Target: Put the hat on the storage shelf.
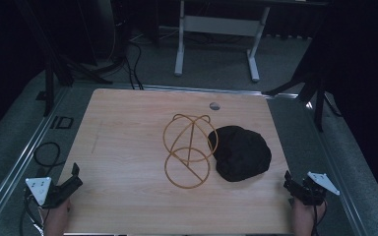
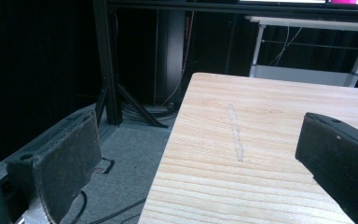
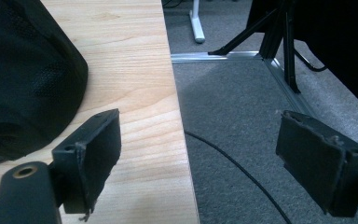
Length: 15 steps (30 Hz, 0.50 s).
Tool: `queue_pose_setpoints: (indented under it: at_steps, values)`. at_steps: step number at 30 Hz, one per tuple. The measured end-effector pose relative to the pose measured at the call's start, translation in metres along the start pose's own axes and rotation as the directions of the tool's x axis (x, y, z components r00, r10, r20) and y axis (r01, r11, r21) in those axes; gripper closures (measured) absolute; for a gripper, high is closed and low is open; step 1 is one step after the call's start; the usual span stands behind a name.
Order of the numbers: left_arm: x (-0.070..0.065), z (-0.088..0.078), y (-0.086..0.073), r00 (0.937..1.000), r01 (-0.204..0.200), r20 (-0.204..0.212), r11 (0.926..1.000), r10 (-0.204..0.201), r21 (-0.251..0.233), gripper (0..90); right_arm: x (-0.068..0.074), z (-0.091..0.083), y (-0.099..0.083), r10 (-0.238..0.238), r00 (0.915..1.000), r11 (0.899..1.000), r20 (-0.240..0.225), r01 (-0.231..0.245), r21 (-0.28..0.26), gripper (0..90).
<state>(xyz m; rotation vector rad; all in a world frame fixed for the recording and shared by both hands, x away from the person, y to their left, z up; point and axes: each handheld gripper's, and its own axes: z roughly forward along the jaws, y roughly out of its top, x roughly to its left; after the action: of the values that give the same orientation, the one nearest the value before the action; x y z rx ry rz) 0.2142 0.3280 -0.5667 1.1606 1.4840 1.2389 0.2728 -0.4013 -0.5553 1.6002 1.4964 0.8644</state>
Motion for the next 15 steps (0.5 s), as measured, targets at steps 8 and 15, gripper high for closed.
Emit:
queue_pose_setpoints:
  at_steps: [8,15]
  values:
    - [-0.002,0.000,0.000,0.9999,-0.012,-0.007,0.9999,0.012,0.005,0.5,0.001,-0.003,0.004,-0.004,0.9982,1.000,-0.059,0.004,0.006,13.3]
    - [0.000,0.000,0.000,1.0000,0.005,-0.004,1.0000,-0.005,0.001,0.5,0.009,-0.014,0.035,0.019,0.9852,1.000,-0.171,-0.018,0.007,13.3]
